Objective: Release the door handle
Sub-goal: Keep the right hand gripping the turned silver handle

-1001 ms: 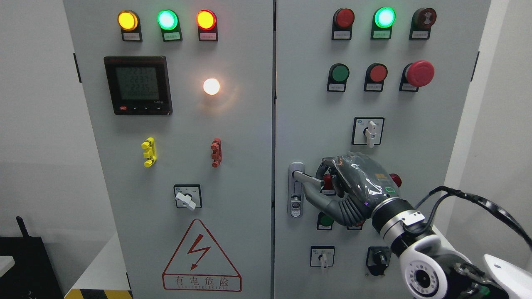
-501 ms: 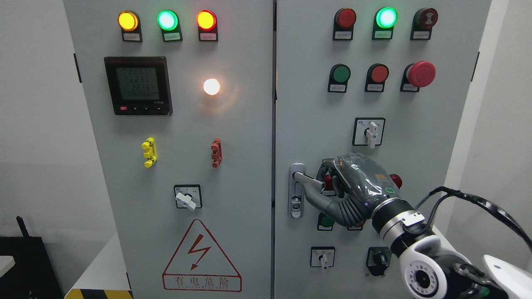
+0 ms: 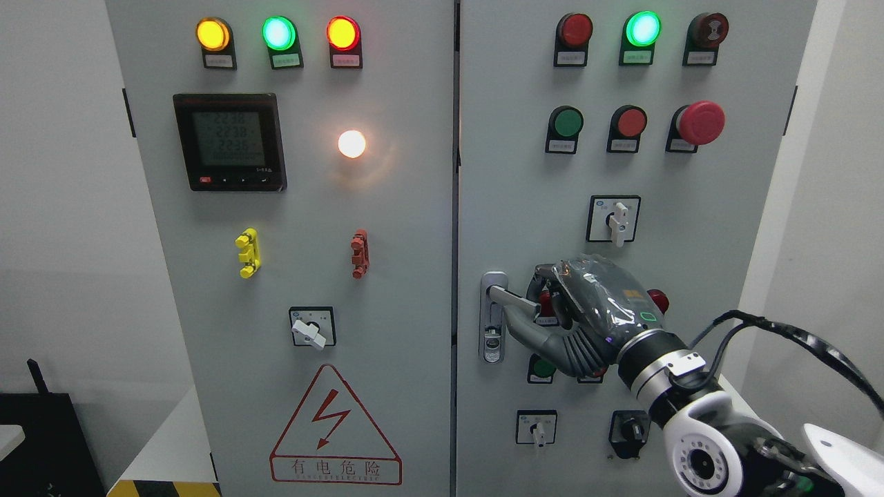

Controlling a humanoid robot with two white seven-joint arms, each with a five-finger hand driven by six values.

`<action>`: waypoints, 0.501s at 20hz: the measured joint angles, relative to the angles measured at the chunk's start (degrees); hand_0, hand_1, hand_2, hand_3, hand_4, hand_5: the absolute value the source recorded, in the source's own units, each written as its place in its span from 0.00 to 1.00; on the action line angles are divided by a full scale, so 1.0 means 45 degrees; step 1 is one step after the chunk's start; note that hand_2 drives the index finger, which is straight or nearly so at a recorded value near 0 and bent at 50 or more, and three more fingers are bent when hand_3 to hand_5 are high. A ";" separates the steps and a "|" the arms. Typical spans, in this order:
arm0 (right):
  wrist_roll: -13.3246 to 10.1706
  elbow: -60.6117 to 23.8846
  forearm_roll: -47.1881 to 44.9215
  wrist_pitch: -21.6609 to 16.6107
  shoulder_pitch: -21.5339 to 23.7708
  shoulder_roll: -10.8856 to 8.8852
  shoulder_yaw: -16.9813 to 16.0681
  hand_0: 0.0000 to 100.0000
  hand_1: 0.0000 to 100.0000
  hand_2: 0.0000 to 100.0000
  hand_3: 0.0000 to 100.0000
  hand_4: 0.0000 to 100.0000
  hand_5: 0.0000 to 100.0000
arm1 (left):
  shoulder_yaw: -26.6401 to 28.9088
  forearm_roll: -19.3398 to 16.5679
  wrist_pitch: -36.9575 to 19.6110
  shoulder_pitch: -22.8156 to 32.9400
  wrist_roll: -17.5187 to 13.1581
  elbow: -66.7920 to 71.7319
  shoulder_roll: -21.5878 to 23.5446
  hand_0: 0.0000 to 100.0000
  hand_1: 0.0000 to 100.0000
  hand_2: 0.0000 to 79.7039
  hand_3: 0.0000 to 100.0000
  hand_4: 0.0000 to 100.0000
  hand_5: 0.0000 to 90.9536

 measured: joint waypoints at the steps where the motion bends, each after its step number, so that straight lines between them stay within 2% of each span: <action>1: -0.0008 0.0000 0.0000 0.0000 0.0000 0.0000 0.0000 0.46 0.33 0.62 1.00 1.00 0.99 | 0.0002 0.0000 0.0000 0.0000 0.0000 0.0000 0.0000 0.12 0.39 0.00 0.00 0.00 0.00; 10: 0.0003 0.0000 0.0000 0.0000 -0.0001 0.0001 -0.0011 0.46 0.33 0.63 1.00 1.00 0.99 | 0.0004 -0.0004 0.0000 0.0000 0.0000 0.0000 0.0000 0.12 0.39 0.00 0.00 0.00 0.00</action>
